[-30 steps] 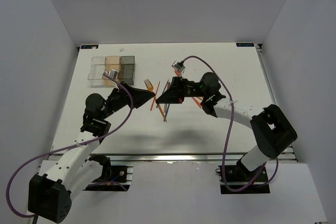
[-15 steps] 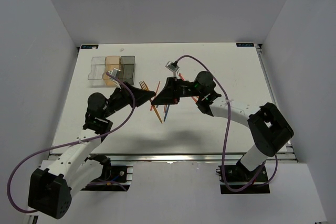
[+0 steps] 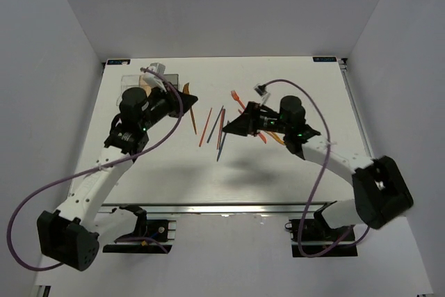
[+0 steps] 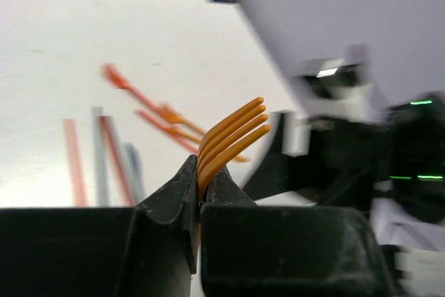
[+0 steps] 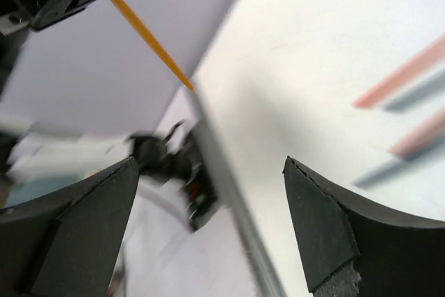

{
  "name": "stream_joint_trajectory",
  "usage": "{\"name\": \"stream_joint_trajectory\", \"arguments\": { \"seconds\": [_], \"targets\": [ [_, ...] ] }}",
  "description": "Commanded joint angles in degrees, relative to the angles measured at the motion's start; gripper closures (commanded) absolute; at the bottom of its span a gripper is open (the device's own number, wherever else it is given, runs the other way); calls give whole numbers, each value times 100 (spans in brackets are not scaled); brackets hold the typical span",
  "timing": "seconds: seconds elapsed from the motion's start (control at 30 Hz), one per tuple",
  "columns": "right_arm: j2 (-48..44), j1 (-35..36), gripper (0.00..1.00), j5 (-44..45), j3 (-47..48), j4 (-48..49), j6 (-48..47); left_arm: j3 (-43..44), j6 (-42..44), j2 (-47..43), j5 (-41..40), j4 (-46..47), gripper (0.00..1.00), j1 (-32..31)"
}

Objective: Sort the eating utensils into containers

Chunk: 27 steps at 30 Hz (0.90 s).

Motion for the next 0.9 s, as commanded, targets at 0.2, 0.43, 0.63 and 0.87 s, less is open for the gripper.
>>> {"name": "stream_joint_trajectory", "arguments": {
  "seconds": [0.2,0.43,0.63,0.87],
  "targets": [
    [-2090,-440,11,2450,-59,-3575,-2294,2588,2544,2994,1066,-1198,100,1392],
    [-2776,-467,11,2661,-463,-3981,-2453,4786,2746,5261,-657,-1963,99,1480],
    [-2812,-458,11,2626,-516,-4026,-2444,4955,2780,5870,-1360,-1690,100,1480],
    [-2760,-458,11,2705,-489,-4043,-2471,4831,2527,6222,-1563,-1532,99,1489]
  ]
}}
